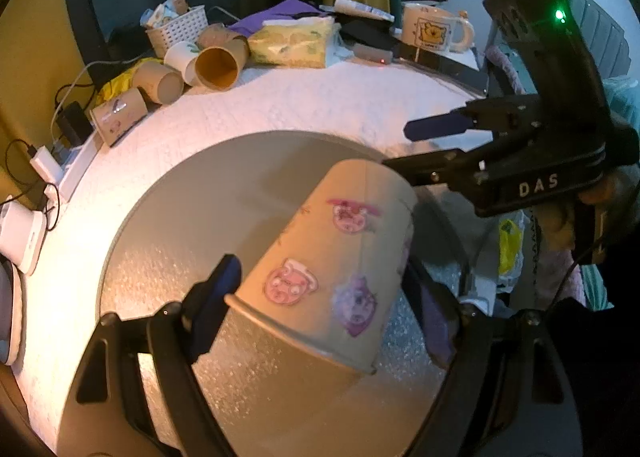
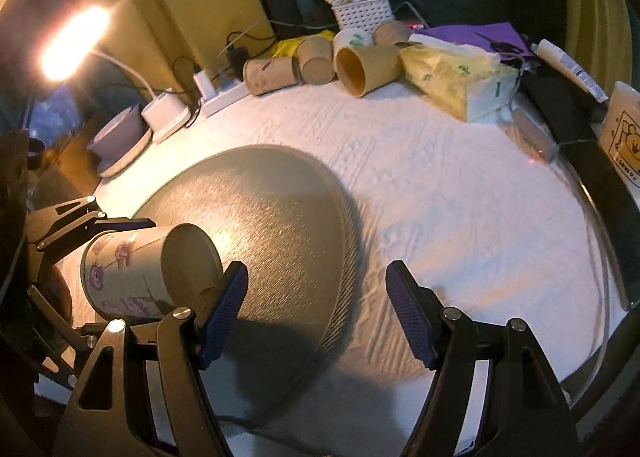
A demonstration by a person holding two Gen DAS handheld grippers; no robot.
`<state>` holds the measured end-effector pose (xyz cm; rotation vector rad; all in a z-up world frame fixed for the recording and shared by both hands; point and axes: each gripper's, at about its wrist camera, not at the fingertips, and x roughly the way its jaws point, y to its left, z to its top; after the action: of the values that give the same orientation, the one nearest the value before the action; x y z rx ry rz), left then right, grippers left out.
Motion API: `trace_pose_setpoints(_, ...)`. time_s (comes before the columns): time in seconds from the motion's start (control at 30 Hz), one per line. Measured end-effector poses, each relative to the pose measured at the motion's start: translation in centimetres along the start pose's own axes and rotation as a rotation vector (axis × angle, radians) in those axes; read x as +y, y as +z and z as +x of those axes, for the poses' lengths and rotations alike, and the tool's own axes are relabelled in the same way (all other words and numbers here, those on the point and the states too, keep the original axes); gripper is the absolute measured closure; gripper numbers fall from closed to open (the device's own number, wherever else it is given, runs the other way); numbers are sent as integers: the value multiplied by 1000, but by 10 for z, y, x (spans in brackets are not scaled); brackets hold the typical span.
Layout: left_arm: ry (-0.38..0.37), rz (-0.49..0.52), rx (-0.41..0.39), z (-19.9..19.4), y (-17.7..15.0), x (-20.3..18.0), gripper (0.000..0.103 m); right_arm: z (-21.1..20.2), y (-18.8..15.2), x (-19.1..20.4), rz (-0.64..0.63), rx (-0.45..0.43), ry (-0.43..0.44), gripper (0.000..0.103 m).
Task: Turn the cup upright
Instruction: 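Carry the lying cup over the grey mat with the right gripper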
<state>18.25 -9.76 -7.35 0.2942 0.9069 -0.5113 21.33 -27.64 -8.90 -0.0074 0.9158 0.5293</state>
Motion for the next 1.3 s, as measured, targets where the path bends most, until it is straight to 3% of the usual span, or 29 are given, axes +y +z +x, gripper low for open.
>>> trace_pose_setpoints(0.27,-40,-59,11,2,-6,5,20,6,-10,13,-32,24,4,28)
trace_pose_setpoints(0.43,-25,-83,28,5,-12,7,18,8,-14,20,-66,46,-2,29)
trace_pose_setpoints(0.5,-22,-96,31,5,-16,8,11,8,-15,22,-76,54,-6,28)
trace_pose_setpoints(0.67,-26,-142,3,-6,-24,14,10,9,-17,30,-101,69,-6,29)
trace_pose_setpoints(0.93,28,-236,-20,-30,-49,25,10,9,-17,49,-157,90,-4,28)
trace_pose_setpoints(1.3,111,-450,-18,-48,-102,56,10,-12,-14,81,-295,86,45,28)
